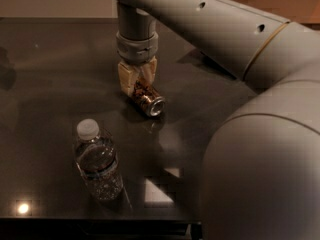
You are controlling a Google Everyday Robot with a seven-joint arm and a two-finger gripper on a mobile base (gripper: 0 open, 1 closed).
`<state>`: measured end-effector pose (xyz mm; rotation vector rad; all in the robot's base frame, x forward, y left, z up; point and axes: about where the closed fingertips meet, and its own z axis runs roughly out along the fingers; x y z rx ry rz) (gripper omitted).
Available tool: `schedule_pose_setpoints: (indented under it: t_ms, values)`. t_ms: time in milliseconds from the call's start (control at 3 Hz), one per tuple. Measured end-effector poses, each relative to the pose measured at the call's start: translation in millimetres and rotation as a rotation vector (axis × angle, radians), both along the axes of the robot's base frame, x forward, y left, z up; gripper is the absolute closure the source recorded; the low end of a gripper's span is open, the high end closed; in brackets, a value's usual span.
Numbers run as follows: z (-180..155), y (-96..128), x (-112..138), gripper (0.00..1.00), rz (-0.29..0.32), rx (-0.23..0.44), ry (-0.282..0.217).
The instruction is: Place orange can upright
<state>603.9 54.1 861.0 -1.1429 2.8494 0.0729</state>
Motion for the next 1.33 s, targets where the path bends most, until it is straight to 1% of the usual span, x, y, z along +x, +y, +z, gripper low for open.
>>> schedule_pose_setpoints:
  t_ms: [333, 667, 1000, 1333]
  values:
    - [15, -3, 3, 1.00, 0.056, 0.045, -0.035]
    - [32, -9, 7, 1.00, 0.131, 0.118, -0.086]
    - [51, -17, 5, 1.00, 0.237, 0.215, -0.183]
    - [71, -26, 4, 1.00, 0.334, 0.313, -0.319]
